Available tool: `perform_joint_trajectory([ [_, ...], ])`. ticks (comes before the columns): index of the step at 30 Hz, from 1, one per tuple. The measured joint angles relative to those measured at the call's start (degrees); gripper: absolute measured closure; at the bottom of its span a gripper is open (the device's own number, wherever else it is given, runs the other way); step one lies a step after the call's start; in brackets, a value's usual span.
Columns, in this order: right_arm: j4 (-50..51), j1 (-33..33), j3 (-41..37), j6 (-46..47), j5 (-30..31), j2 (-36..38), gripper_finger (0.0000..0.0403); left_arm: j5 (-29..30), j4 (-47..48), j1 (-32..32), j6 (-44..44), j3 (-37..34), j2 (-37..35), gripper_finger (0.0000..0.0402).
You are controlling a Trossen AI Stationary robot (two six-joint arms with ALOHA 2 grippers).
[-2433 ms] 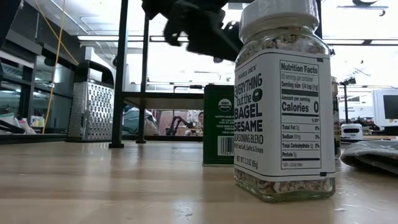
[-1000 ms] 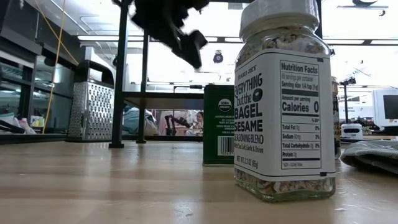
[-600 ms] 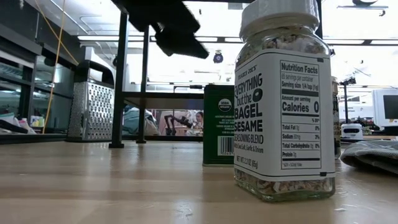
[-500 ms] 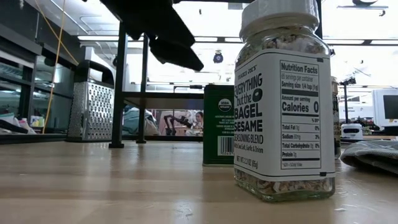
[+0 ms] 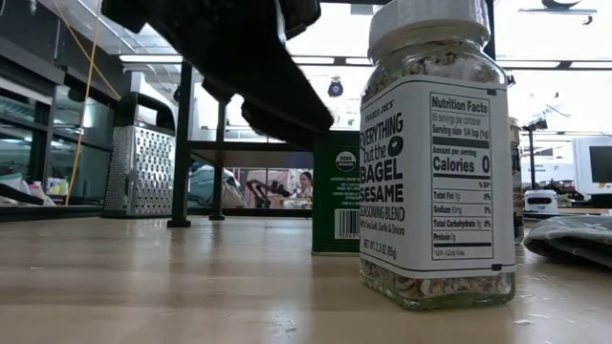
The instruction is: Shelf spices
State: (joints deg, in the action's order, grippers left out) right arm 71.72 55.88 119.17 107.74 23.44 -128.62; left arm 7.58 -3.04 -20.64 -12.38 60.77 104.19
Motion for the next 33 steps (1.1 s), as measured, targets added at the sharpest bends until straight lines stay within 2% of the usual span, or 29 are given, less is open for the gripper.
perform_joint_trajectory([
  [10, 0.28, -0.02, 0.0, 0.24, -0.2, 0.0, 0.016, 2.26, -6.99, -0.15, -1.08, 0.08, 5.13, 0.013],
  [13, 0.28, -0.02, 0.0, 0.26, -0.5, 0.0, 0.016, 5.36, -7.2, -0.22, -2.03, 0.05, 6.08, 0.0166],
  [18, 0.11, -0.1, 0.0, 0.26, -0.52, 0.0, 0.016, 6.01, -7.24, -0.2, -2.59, 0.02, 4.12, 0.0287],
  [22, -0.65, -0.82, 0.0, 0.24, -0.09, 0.36, 0.016, 4.0, -3.65, -0.2, -3.25, -0.02, -0.81, 0.0286],
  [24, -1.53, -1.55, 0.0, 0.25, 1.51, 1.19, 0.016, 5.47, -0.68, -0.32, -3.5, 0.04, -5.4, 0.0286],
  [27, -1.21, -3.2, 0.05, 0.24, 6.1, 2.81, 0.016, 13.98, 6.21, -1.13, -3.51, 0.09, -12.36, 0.0286],
  [30, 1.23, -5.95, 0.07, 0.37, 9.48, 4.23, 0.016, 29.23, 12.16, -1.24, -4.24, 0.07, -18.65, 0.0286],
  [33, 4.21, -9.46, 0.07, -0.87, 10.34, 4.98, 0.016, 42.78, 15.97, 0.53, -9.47, 0.13, -21.95, 0.0286],
])
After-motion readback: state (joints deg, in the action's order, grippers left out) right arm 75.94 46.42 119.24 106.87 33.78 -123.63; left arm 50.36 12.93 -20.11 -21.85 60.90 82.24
